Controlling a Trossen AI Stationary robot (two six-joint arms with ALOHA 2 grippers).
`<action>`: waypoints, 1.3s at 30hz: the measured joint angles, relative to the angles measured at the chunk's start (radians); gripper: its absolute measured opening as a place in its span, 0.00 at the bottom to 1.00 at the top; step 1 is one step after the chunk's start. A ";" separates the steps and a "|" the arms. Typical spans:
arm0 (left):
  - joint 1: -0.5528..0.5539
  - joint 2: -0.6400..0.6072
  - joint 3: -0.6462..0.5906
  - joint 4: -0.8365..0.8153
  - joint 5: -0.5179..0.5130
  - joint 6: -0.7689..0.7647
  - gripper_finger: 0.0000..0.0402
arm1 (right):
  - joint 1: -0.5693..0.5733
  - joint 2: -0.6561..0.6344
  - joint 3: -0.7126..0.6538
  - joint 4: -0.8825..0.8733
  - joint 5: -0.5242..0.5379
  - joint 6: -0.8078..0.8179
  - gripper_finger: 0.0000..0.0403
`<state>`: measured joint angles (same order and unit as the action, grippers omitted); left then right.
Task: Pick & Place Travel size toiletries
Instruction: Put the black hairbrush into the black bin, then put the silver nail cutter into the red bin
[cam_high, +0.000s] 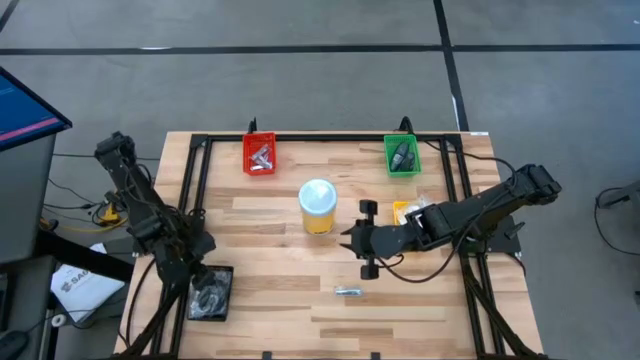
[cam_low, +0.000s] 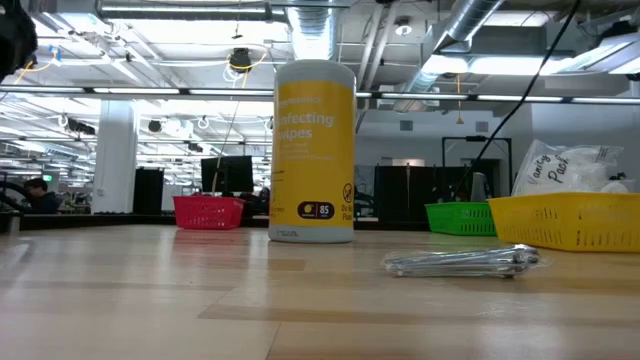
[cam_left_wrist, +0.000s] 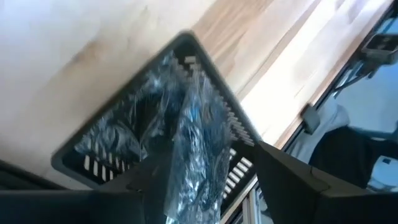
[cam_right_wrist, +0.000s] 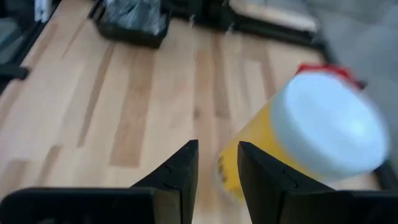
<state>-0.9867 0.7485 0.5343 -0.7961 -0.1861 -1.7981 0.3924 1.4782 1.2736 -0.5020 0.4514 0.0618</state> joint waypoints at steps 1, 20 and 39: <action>0.000 -0.016 0.000 -0.009 -0.018 0.003 0.51 | 0.001 0.000 0.000 -0.023 -0.025 0.030 0.25; 0.000 -0.108 0.000 -0.014 -0.576 0.301 0.45 | 0.092 0.000 -0.286 0.130 -0.196 0.307 0.25; 0.035 0.149 0.000 0.149 -0.785 0.454 0.34 | 0.189 0.215 -0.446 0.448 -0.187 0.470 0.25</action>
<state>-0.9522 0.8975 0.5346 -0.6467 -0.9712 -1.3437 0.5812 1.6937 0.8276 -0.0542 0.2647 0.5313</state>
